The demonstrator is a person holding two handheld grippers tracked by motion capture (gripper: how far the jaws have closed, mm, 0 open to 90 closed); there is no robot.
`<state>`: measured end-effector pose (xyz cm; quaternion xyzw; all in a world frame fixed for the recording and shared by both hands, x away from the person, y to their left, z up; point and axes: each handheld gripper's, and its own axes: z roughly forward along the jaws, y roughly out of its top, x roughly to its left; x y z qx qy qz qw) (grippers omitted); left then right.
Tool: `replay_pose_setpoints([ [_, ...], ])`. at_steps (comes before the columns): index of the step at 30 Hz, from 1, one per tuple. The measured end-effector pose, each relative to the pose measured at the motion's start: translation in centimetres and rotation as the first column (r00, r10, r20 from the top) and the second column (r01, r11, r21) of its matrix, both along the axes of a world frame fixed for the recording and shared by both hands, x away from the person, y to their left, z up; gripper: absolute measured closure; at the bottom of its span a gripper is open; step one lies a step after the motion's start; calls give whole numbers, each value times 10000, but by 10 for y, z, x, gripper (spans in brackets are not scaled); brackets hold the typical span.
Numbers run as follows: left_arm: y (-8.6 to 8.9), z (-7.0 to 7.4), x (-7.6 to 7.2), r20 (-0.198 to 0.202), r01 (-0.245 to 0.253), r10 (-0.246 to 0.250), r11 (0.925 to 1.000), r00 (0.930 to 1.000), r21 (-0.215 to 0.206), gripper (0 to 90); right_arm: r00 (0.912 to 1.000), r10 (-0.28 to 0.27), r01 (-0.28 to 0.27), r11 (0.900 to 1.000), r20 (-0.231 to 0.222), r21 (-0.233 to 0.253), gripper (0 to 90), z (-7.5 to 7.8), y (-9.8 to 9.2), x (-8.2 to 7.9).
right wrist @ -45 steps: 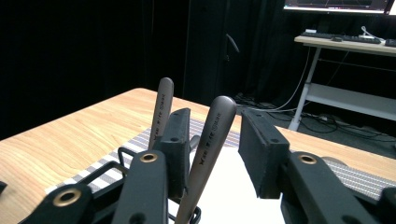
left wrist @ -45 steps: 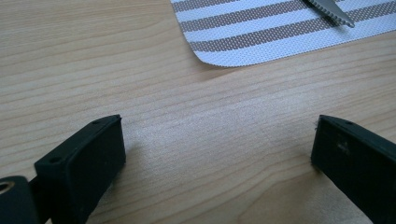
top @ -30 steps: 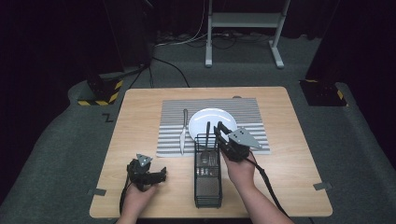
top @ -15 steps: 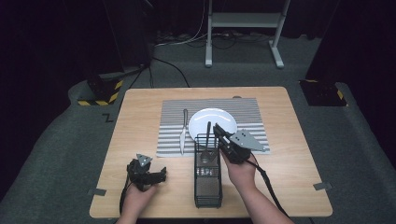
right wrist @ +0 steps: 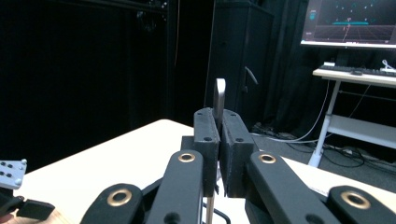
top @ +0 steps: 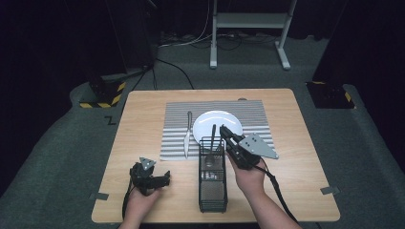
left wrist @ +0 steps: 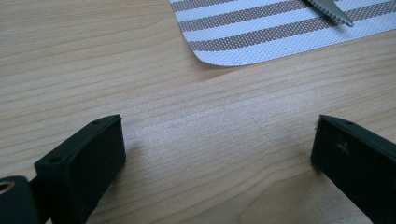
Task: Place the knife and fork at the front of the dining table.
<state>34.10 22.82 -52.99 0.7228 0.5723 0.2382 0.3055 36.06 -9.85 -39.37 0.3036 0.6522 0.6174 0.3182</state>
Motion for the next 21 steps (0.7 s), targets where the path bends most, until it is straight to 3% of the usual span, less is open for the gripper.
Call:
replay_pose_setpoints([
  [17,0,0,0,3,-3,3,10000,10000,-2,30,9959,-70,49,9997,907,236,863,25,-3,-14],
  [21,0,0,0,2,-3,3,10000,10000,-5,30,9931,-92,23,9982,1165,597,865,36,-9,-19],
])
